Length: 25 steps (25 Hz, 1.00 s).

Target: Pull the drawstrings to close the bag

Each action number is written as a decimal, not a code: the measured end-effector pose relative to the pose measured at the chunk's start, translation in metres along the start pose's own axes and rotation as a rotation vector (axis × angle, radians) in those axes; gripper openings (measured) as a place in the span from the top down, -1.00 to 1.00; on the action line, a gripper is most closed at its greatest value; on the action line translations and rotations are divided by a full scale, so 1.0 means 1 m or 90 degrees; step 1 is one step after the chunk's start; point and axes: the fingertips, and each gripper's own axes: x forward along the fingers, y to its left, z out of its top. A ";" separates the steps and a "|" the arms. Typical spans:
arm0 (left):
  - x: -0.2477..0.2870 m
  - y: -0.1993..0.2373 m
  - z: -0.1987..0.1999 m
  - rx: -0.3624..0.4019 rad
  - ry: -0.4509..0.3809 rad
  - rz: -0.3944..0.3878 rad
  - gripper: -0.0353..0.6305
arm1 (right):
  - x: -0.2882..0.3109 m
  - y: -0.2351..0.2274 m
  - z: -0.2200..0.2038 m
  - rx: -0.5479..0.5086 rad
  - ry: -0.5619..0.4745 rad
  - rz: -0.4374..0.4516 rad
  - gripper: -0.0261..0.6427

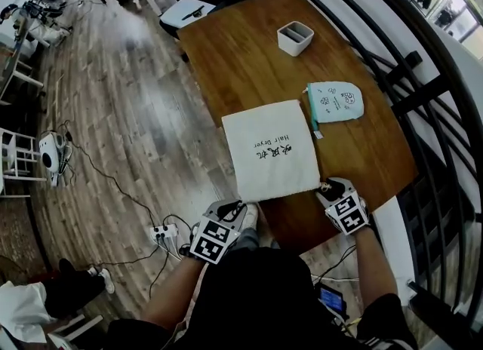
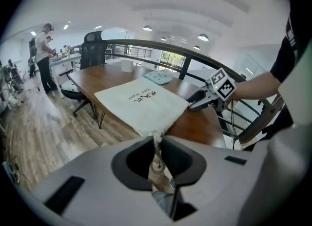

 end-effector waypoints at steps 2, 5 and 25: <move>0.000 0.000 -0.002 0.001 0.000 -0.003 0.73 | 0.000 0.001 0.000 0.010 -0.001 0.010 0.44; 0.001 0.004 -0.006 0.000 0.004 0.000 0.74 | 0.001 0.001 0.000 0.023 0.004 0.016 0.54; -0.021 0.012 0.107 0.120 -0.146 0.028 0.74 | -0.129 -0.033 0.043 0.093 -0.192 -0.191 0.81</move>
